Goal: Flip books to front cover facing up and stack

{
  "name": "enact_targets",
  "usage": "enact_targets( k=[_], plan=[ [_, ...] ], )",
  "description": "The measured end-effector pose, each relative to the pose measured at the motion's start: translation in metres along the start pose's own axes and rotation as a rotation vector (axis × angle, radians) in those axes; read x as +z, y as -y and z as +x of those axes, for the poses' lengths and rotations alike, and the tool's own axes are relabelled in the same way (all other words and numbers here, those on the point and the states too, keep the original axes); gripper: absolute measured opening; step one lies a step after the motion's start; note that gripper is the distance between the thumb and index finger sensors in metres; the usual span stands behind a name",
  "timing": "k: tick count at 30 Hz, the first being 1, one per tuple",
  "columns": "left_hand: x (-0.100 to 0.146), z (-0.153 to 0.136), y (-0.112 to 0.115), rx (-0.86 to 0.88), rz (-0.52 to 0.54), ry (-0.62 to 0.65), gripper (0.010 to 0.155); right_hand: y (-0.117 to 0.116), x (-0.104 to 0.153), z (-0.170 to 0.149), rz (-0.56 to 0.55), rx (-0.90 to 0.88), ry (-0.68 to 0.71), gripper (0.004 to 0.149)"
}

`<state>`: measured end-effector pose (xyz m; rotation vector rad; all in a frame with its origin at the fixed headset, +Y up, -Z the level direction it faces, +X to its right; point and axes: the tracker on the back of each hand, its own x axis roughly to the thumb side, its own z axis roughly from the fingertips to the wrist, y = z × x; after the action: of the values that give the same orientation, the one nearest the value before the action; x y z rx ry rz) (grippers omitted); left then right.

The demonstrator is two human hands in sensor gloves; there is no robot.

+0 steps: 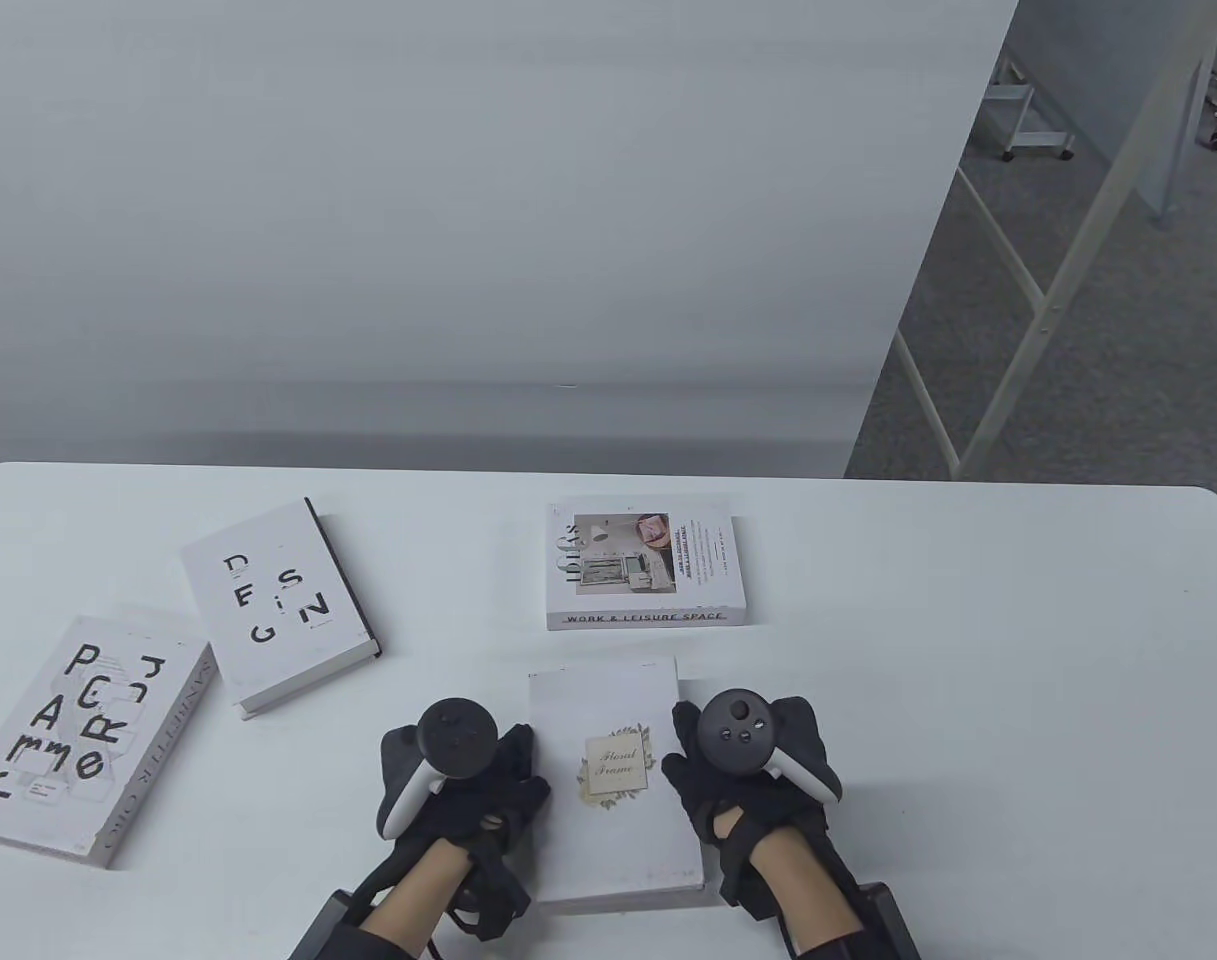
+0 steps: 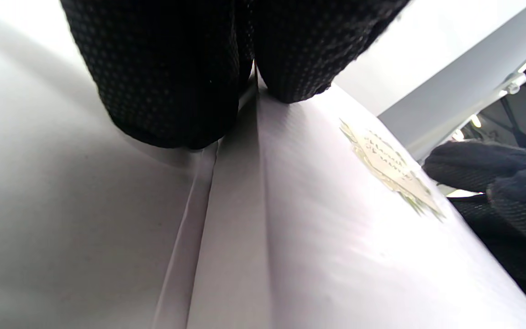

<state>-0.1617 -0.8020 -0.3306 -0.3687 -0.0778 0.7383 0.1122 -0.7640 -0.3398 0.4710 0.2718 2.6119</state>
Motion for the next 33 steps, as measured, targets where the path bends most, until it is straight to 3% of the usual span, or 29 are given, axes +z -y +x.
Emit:
enact_targets(
  k=[10,14,20,29,33],
  plan=[
    [0.001,-0.009,-0.007,0.02,-0.001,-0.035,0.062,0.014,0.016,0.034,-0.168,0.154,0.16,0.05],
    [-0.001,-0.016,-0.011,0.012,-0.007,-0.057,0.059,0.018,0.02,0.042,-0.169,0.15,0.265,0.048],
    [-0.002,-0.021,-0.013,0.028,-0.01,-0.07,0.059,0.012,0.022,0.044,-0.134,0.167,0.35,0.056],
    [-0.002,-0.02,-0.014,-0.004,-0.005,-0.066,0.059,-0.01,0.02,0.049,-0.075,0.298,0.444,0.082],
    [-0.002,-0.018,-0.017,-0.056,-0.005,-0.044,0.059,-0.012,0.019,0.05,-0.103,0.28,0.46,0.082]
  ],
)
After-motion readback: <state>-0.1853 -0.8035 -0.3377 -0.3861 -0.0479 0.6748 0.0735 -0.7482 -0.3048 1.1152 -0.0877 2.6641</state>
